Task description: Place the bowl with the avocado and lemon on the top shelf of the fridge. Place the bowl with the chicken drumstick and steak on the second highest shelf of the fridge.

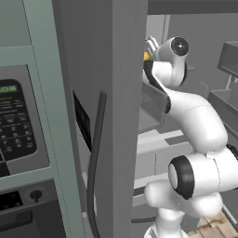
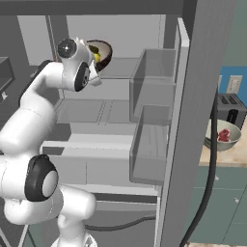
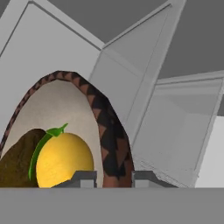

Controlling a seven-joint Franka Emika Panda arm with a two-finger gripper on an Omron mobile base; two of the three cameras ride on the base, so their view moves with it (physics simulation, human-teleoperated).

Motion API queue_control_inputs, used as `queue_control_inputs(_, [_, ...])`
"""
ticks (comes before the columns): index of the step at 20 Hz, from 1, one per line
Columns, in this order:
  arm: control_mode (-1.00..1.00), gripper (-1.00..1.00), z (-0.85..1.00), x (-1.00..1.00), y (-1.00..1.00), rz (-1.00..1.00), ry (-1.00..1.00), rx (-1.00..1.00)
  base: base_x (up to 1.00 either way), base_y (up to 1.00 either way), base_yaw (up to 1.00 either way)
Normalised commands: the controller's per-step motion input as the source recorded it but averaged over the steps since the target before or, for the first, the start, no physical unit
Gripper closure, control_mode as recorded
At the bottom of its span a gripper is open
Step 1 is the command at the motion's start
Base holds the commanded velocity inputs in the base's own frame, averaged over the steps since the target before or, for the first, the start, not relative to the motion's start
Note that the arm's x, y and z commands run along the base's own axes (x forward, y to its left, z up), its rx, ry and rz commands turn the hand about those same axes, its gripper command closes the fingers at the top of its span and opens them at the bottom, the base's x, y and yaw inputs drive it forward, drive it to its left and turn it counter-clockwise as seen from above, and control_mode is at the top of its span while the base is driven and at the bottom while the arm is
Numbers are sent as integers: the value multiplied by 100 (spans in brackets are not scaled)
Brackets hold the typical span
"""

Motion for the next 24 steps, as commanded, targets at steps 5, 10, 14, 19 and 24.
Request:
queue_control_inputs(5, [-100, -100, 1, 77, 8, -9, 1, 0, 0, 0, 0])
queue_control_inputs(10, [-100, -100, 0, 1, 1, 0, 0, 0, 0, 0, 0])
queue_control_inputs(14, [-100, -100, 17, -56, -2, -2, 0, 4, 0, 0, 0])
queue_control_inputs(19, [-100, -100, 45, -100, -15, -5, 0, 10, 0, 0, 0])
queue_control_inputs(24, [-100, -100, 4, -100, -8, 0, 8, 3, 0, 0, 0])
